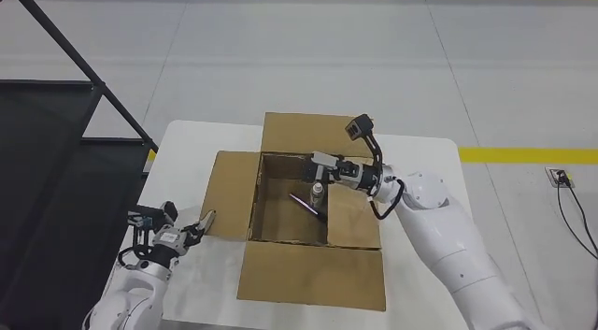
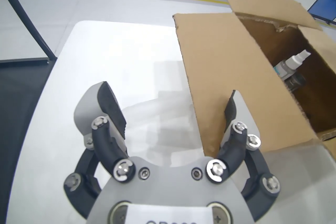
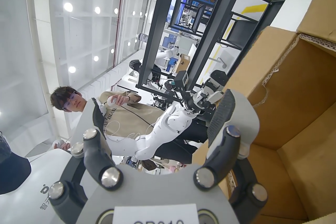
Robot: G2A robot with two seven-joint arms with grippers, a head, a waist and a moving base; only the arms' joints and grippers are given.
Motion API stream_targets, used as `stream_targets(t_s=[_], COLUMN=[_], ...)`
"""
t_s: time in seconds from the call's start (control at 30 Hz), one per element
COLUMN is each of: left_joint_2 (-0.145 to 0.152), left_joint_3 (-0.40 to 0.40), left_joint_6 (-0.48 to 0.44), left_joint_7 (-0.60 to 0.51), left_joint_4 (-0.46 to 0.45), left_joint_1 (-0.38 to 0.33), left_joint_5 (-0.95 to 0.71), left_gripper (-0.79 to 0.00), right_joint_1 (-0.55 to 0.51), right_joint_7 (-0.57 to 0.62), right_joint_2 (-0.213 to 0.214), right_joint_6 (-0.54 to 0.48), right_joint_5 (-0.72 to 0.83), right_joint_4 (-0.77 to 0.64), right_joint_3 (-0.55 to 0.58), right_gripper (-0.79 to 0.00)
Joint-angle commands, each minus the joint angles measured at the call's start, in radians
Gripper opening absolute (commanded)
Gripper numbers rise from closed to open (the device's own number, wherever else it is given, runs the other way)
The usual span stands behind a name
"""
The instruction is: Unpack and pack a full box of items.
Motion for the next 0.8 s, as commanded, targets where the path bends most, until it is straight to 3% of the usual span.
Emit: stream_targets(t_s=[0.0, 0.23, 0.4, 0.57, 0.77], left_joint_2=[0.002, 0.006, 0.006, 0.003, -0.01], left_joint_3=[-0.015, -0.054, -0.034, 0.05, 0.206], left_joint_6=[-0.001, -0.013, -0.052, -0.079, -0.127], left_joint_7=[-0.007, -0.02, -0.066, -0.129, -0.253], left_joint_4=[-0.046, -0.217, -0.3, -0.322, -0.24], left_joint_1=[0.004, 0.021, 0.003, -0.048, -0.173], left_joint_5=[0.007, 0.034, 0.01, 0.03, -0.024], left_gripper=[0.0, 0.0, 0.0, 0.0, 0.0], right_joint_1=[-0.01, -0.069, -0.13, -0.214, -0.323], right_joint_7=[-0.005, -0.015, -0.026, -0.023, -0.003], right_joint_2=[0.006, 0.034, 0.06, 0.088, 0.121], right_joint_6=[-0.004, -0.017, -0.018, -0.033, -0.067], right_joint_5=[-0.009, -0.047, -0.073, -0.076, -0.077], right_joint_4=[-0.014, -0.09, -0.159, -0.236, -0.327], right_joint_3=[0.012, 0.079, 0.146, 0.231, 0.337], right_gripper=[0.0, 0.0, 0.0, 0.0, 0.0])
